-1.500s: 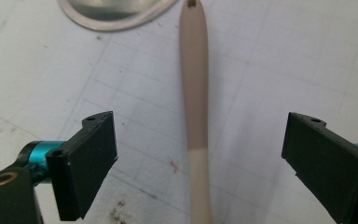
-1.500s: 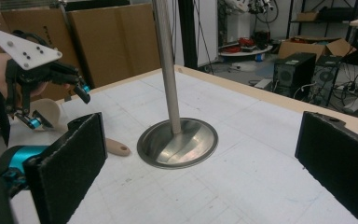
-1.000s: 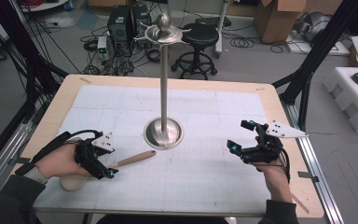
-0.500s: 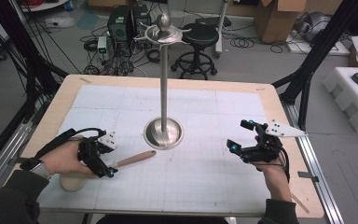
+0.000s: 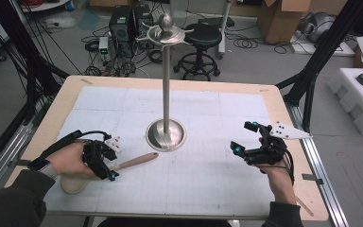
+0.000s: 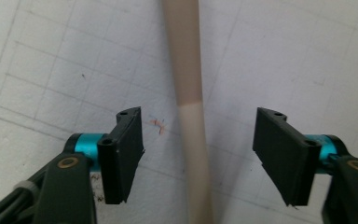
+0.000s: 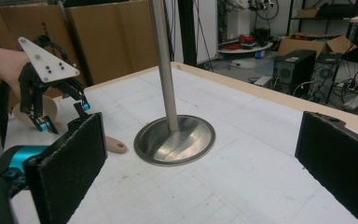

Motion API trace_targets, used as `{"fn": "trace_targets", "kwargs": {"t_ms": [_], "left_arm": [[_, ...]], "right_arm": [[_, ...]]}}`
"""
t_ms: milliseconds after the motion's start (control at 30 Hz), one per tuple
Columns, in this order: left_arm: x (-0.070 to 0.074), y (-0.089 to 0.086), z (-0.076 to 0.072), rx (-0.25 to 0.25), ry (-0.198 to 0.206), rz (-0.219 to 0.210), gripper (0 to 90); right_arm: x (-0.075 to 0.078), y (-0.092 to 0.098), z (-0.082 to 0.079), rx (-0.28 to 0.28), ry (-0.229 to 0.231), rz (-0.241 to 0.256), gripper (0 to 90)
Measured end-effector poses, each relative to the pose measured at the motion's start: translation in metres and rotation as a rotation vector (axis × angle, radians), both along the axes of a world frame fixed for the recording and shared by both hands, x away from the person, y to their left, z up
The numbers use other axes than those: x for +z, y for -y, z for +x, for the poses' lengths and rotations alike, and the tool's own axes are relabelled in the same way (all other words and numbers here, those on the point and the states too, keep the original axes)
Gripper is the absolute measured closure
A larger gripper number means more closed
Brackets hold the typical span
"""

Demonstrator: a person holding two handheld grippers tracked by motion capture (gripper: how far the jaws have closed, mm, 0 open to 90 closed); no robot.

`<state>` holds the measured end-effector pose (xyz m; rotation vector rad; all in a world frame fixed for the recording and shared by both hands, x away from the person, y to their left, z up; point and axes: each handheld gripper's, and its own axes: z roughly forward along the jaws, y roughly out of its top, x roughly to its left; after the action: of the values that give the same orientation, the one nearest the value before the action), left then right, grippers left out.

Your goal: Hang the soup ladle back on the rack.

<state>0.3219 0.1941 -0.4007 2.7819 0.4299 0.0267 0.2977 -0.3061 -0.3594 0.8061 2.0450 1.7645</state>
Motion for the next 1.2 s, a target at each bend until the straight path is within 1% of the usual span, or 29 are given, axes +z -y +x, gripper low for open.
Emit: {"fn": "trace_targets", "kwargs": {"t_ms": [33, 67, 100, 133, 167, 200, 233, 267, 300, 367, 400, 467, 500, 567, 600, 667, 700, 767, 800, 833, 867, 900, 933, 1000, 1067, 1100, 1133, 1167, 1200], "left_arm": [[-0.001, 0.0, 0.001, -0.006, -0.008, 0.021, 38.2], [-0.002, 0.0, 0.001, 0.01, -0.011, 0.025, 41.3], [-0.005, 0.001, 0.002, 0.021, -0.018, 0.055, 44.4], [-0.005, 0.001, 0.002, 0.021, -0.018, 0.055, 46.9], [-0.006, 0.001, 0.002, 0.027, -0.023, 0.067, 50.8], [-0.006, 0.002, 0.002, 0.03, -0.019, 0.077, 50.8], [-0.007, 0.002, 0.002, 0.031, -0.019, 0.084, 53.3], [-0.007, 0.002, 0.002, 0.03, -0.026, 0.102, 56.2], [-0.008, 0.003, 0.001, 0.027, -0.017, 0.1, 58.4], [-0.007, 0.003, 0.0, 0.033, -0.019, 0.104, 63.8], [-0.007, 0.003, -0.001, 0.028, -0.014, 0.113, 66.1], [-0.008, 0.006, -0.005, 0.016, -0.006, 0.116, 71.4], [-0.007, 0.007, -0.006, 0.008, 0.004, 0.126, 73.8], [-0.007, 0.008, -0.006, 0.021, 0.004, 0.13, 75.9], [-0.007, 0.008, -0.006, 0.035, -0.004, 0.129, 76.3], [-0.007, 0.009, -0.003, 0.082, -0.03, 0.137, 77.2], [-0.006, 0.009, -0.002, 0.081, -0.033, 0.158, 77.6], [-0.006, 0.01, -0.003, 0.09, -0.031, 0.152, 77.8], [-0.007, 0.01, -0.004, 0.092, -0.024, 0.143, 77.9], [-0.007, 0.01, -0.005, 0.092, -0.019, 0.146, 77.9], [-0.006, 0.01, -0.005, 0.088, -0.012, 0.147, 77.9], [-0.006, 0.01, -0.007, 0.087, 0.004, 0.146, 78.0], [-0.005, 0.009, -0.007, 0.089, 0.009, 0.143, 78.1], [-0.002, 0.008, -0.007, 0.094, 0.019, 0.123, 78.1], [0.002, 0.005, -0.01, 0.105, 0.024, 0.08, 78.2], [0.004, 0.003, -0.011, 0.106, 0.028, 0.066, 78.2], [0.007, 0.002, -0.013, 0.102, 0.026, 0.055, 78.1], [0.009, 0.0, -0.016, 0.102, 0.032, 0.041, 78.1], [0.012, -0.002, -0.017, 0.095, 0.034, 0.041, 78.1]], "right_arm": [[0.0, 0.0, 0.0, -0.001, -0.001, 0.001, 1.1], [0.0, 0.0, 0.0, -0.002, -0.001, 0.001, 1.1], [0.0, 0.0, 0.0, -0.002, 0.004, 0.0, 1.1], [0.0, 0.0, 0.0, -0.002, 0.004, 0.0, 1.1], [0.0, 0.001, 0.0, -0.002, 0.005, 0.002, 1.1], [0.0, 0.001, 0.0, -0.002, 0.005, 0.002, 1.1], [0.0, 0.001, 0.0, -0.002, 0.004, 0.003, 1.1], [0.0, 0.001, 0.0, -0.003, 0.001, 0.003, 1.0], [0.0, 0.001, 0.0, -0.003, 0.002, 0.003, 1.0], [0.0, 0.001, 0.0, -0.006, -0.001, 0.003, 1.1], [0.0, 0.001, 0.0, -0.003, 0.003, 0.001, 1.1], [0.0, 0.001, 0.0, -0.002, 0.002, 0.0, 1.1], [0.0, 0.0, 0.0, -0.002, -0.001, 0.001, 1.1], [0.0, 0.0, 0.0, -0.003, -0.003, -0.001, 1.1], [-0.001, 0.0, 0.001, -0.003, 0.0, -0.005, 1.1], [0.0, -0.001, 0.0, 0.001, -0.005, -0.004, 1.1], [0.0, -0.001, 0.0, -0.001, 0.004, -0.006, 1.1], [0.0, 0.001, 0.0, -0.011, 0.008, -0.004, 1.1], [0.0, 0.002, 0.0, -0.015, 0.008, -0.002, 1.1], [0.0, 0.002, 0.0, -0.017, 0.002, 0.002, 1.1], [0.0, 0.003, 0.0, -0.02, 0.005, 0.0, 1.1], [0.0, 0.004, 0.0, -0.021, 0.003, 0.002, 1.1], [0.0, 0.004, 0.0, -0.021, 0.002, 0.005, 1.1], [0.0, 0.004, 0.0, -0.02, 0.0, 0.004, 1.1], [0.0, 0.004, 0.0, -0.017, 0.004, 0.001, 1.1], [0.0, 0.004, 0.0, -0.017, 0.004, 0.001, 1.1], [0.0, 0.003, 0.0, -0.015, -0.001, 0.002, 1.1], [0.0, 0.003, 0.0, -0.015, -0.002, 0.001, 1.1], [0.0, 0.003, 0.0, -0.015, -0.002, 0.0, 1.1]]}}
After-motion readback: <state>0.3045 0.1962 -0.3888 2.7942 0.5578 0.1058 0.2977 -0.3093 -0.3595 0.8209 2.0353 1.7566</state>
